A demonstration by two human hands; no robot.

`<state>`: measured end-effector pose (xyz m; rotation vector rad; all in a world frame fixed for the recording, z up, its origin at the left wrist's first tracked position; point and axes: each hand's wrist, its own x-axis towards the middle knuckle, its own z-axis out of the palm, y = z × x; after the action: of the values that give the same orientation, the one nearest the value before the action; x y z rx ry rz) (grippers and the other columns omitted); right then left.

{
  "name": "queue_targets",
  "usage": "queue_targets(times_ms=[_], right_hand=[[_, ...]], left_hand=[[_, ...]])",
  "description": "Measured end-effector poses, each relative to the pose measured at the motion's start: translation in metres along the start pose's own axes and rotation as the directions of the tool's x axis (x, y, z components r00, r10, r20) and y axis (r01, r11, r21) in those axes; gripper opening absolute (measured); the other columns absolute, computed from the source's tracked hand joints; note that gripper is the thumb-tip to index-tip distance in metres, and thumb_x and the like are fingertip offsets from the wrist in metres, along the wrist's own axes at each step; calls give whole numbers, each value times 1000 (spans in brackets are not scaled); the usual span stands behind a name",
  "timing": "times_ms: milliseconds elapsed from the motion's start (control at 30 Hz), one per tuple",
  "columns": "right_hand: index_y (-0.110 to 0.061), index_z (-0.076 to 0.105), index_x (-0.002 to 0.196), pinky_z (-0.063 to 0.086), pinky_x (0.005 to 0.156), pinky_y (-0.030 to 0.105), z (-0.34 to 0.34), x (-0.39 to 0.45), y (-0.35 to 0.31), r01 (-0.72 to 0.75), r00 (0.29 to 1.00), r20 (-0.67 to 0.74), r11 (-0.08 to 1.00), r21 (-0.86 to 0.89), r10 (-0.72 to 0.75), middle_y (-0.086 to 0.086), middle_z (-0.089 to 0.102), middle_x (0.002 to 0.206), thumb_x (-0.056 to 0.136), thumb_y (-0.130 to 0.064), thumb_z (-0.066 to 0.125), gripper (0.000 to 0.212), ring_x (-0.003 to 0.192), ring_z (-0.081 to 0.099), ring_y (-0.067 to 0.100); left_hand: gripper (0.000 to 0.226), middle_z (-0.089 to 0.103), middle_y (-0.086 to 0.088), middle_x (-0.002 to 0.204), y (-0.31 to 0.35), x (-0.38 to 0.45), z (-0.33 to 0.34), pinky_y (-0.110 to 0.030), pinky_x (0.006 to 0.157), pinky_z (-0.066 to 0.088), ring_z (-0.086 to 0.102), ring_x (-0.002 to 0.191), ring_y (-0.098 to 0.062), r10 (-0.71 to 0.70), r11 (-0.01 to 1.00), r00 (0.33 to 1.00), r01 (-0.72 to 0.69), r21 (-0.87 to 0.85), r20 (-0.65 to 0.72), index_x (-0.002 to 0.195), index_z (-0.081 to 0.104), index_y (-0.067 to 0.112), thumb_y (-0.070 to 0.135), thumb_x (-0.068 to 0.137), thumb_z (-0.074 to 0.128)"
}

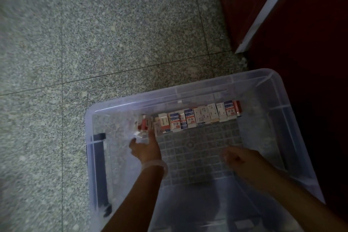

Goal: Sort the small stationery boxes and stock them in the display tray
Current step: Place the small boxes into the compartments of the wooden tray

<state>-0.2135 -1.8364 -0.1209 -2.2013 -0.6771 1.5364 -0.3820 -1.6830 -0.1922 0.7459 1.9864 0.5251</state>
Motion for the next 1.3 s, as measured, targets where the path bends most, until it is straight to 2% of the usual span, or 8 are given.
queue_targets(times_ms=[133, 267, 433, 567, 867, 1033, 1167, 1300], right_hand=[[-1, 65, 101, 48, 86, 40, 1, 0, -1, 13, 1000, -8, 1000, 6, -13, 19, 67, 101, 93, -7, 51, 18, 97, 63, 33], [-10, 67, 101, 48, 86, 33, -1, 0, 5, 10, 1000, 14, 1000, -19, -10, 9, 68, 100, 94, -9, 51, 17, 96, 64, 24], [-31, 60, 92, 44, 72, 9, -1, -1, 14, -10, 998, 64, 999, 41, 8, -11, 62, 94, 94, -12, 52, 20, 86, 58, 0], [-29, 62, 82, 49, 77, 24, 4, -2, 14, 41, 995, 91, 999, 20, -43, -6, 68, 87, 91, -13, 57, 19, 82, 64, 6], [-38, 68, 75, 46, 69, 15, 5, -4, 18, 66, 985, 141, 973, 221, -98, -17, 69, 70, 83, -3, 65, 35, 68, 60, -5], [-31, 65, 81, 44, 66, 10, 1, -3, 19, 44, 985, 148, 953, 301, -92, -6, 65, 64, 82, -2, 67, 30, 63, 58, -7], [-41, 71, 75, 46, 70, 14, 4, -4, 17, 43, 983, 154, 941, 335, -100, -4, 69, 70, 61, -47, 82, 18, 69, 60, -3], [-36, 64, 79, 46, 71, 19, 3, -1, 21, 48, 987, 138, 966, 255, -86, -8, 66, 66, 83, -4, 66, 33, 65, 59, -6]], left_hand=[[79, 40, -16, 145, 8, 7, 1, -49, 107, 33, 44, 128, -32, -420, 660, 827, 561, -499, 375, 144, 33, 12, 64, 86, 48], [60, 62, -5, 112, 30, 43, 13, -38, 66, 55, 57, 83, -26, -345, 667, 822, 554, -497, 453, 114, 59, 21, 70, 87, 37], [64, 62, -7, 106, 40, 57, 30, -43, 98, 39, 58, 85, -26, -324, 752, 827, 520, -405, 459, 125, 57, 17, 66, 91, 32], [59, 60, -6, 118, 48, 60, 41, -43, 104, 39, 55, 113, -26, -294, 738, 819, 522, -428, 493, 130, 53, 16, 59, 93, 39], [76, 64, -8, 121, 36, 71, 53, -30, 51, 55, 67, 100, -23, -288, 817, 881, 430, -383, 375, 136, 50, 15, 59, 76, 66], [60, 48, -17, 140, 32, 80, 66, -39, 83, 54, 55, 106, -23, -230, 923, 935, 297, -245, 269, 97, 53, 14, 70, 75, 50], [109, 64, -8, 118, 17, 99, 76, -52, 84, 54, 68, 94, -27, -278, 861, 946, 323, -394, 169, 120, 55, 21, 64, 23, 77], [87, 65, -7, 117, 34, 62, 74, -41, 70, 57, 66, 99, -28, -243, 869, 945, 312, -384, 219, 126, 53, 24, 62, 48, 66]])
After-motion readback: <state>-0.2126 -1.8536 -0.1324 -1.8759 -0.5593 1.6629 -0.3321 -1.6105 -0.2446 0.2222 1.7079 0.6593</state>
